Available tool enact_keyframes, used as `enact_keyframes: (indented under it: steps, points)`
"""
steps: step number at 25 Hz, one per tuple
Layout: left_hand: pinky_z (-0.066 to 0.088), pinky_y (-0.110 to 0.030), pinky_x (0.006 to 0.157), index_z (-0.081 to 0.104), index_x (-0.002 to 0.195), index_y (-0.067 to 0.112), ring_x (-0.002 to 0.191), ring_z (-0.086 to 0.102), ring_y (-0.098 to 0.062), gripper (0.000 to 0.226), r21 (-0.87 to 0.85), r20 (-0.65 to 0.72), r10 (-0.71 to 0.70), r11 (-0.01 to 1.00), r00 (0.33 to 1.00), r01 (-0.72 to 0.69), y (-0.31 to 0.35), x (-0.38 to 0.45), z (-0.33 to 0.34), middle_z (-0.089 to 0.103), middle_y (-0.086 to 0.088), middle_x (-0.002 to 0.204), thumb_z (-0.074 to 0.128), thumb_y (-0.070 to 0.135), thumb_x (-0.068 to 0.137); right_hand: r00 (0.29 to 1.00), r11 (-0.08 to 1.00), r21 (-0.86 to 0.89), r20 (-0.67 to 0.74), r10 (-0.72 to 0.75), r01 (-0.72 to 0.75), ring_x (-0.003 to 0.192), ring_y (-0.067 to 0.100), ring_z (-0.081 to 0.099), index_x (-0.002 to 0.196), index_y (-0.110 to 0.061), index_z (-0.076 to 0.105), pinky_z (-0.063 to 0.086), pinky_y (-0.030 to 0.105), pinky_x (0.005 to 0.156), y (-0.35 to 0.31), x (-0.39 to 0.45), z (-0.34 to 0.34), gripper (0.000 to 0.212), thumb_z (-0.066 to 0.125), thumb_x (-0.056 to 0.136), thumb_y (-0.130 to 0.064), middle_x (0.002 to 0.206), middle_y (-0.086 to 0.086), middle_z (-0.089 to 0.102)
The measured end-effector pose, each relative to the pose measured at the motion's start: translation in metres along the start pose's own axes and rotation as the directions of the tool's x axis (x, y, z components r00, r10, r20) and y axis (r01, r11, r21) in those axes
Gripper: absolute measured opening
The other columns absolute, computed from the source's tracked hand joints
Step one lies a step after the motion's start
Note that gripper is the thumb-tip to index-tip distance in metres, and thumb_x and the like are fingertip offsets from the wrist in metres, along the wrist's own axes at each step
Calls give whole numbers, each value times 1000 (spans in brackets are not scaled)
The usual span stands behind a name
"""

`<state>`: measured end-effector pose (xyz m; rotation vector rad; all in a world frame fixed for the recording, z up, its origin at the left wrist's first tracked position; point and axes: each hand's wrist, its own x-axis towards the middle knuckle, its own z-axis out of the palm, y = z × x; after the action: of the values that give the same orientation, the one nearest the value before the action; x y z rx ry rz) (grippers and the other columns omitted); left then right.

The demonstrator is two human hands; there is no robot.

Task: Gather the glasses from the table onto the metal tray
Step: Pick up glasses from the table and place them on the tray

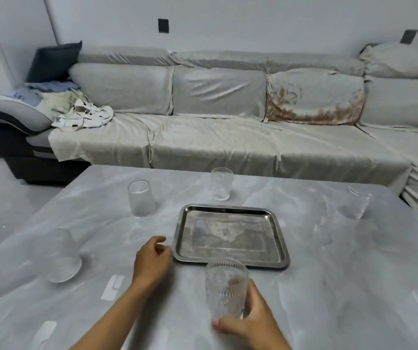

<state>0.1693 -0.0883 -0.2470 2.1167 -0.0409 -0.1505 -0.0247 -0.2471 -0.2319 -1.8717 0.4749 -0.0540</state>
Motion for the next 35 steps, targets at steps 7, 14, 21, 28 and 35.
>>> enact_keyframes:
  steps: [7, 14, 21, 28, 35]
  points:
    - [47, -42, 94, 64, 69, 35, 87, 67, -21, 14, 5, 35, -154, 988, 987, 154, 16, 46, 22, 73, 11, 82, 66, 22, 65, 967, 926, -348, -142, -210, 150, 101, 12, 61, 118, -35, 59, 52, 31, 85, -94, 130, -48, 77, 87, 47, -44, 116, -10, 62]
    - [36, -37, 92, 58, 57, 45, 83, 64, -15, 31, 16, -26, -126, 992, 992, 126, 11, 46, 27, 68, 20, 70, 65, 20, 75, 947, 752, -621, -49, -319, 221, 109, 22, 58, 125, -20, 48, 48, 34, 86, -105, 210, 4, 74, 85, 62, -32, 129, 1, 60]
    - [34, -37, 90, 62, 65, 42, 83, 64, -14, 20, 18, -38, -103, 994, 994, 104, 11, 45, 27, 70, 17, 73, 65, 26, 77, 933, 752, -600, -24, -359, 274, 103, 18, 59, 118, -22, 54, 40, 28, 77, -94, 227, 15, 61, 82, 66, -37, 122, -1, 63]
    - [38, -39, 93, 69, 82, 38, 80, 61, -12, 14, -33, -61, -112, 993, 992, 110, 8, 45, 29, 66, 21, 72, 67, 26, 76, 930, 769, -567, -14, -367, 295, 130, 23, 47, 139, -23, 38, 42, 36, 104, -79, 218, 20, 80, 80, 72, -35, 148, 1, 42]
    - [44, -47, 98, 61, 116, 27, 112, 56, -25, 41, 34, -248, 147, 989, 957, -144, 21, 27, -69, 65, 0, 120, 65, 25, 76, 839, 747, -527, -110, -533, 405, 121, 23, 50, 127, -19, 48, 46, 34, 95, -35, 122, 39, 51, 65, 79, -18, 135, 1, 48]
